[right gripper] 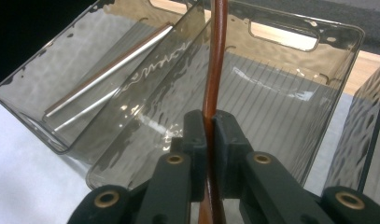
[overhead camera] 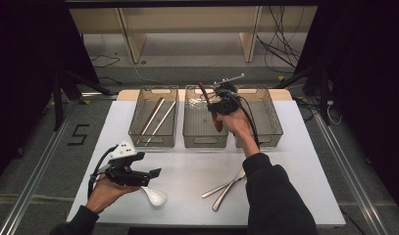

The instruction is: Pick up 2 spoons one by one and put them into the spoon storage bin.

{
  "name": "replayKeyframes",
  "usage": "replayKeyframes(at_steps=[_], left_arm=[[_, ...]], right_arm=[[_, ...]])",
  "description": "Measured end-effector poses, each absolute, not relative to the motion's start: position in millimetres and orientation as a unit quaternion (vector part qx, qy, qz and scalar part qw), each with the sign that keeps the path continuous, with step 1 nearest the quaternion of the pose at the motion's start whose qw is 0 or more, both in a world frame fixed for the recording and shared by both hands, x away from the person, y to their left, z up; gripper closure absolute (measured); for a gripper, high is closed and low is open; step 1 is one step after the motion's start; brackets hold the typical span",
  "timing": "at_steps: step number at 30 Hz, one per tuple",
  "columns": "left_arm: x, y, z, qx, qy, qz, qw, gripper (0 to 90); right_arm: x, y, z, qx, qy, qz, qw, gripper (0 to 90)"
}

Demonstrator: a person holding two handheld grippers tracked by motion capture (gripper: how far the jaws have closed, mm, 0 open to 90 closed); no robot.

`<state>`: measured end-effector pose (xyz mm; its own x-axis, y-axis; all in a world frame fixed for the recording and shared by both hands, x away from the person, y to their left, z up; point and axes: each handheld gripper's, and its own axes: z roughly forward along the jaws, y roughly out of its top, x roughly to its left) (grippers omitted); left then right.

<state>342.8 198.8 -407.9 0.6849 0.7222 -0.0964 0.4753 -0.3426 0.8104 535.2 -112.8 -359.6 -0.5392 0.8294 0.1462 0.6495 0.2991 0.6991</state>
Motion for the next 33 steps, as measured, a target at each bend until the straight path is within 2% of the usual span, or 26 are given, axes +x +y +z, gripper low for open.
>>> replayKeyframes(at_steps=[33], left_arm=[[342.4, 197.6, -408.4, 0.813, 0.365, 0.141, 0.432, 15.8]], right_arm=[[545.4, -102.0, -380.4, 0.480, 0.796, 0.349, 0.123, 84.2]])
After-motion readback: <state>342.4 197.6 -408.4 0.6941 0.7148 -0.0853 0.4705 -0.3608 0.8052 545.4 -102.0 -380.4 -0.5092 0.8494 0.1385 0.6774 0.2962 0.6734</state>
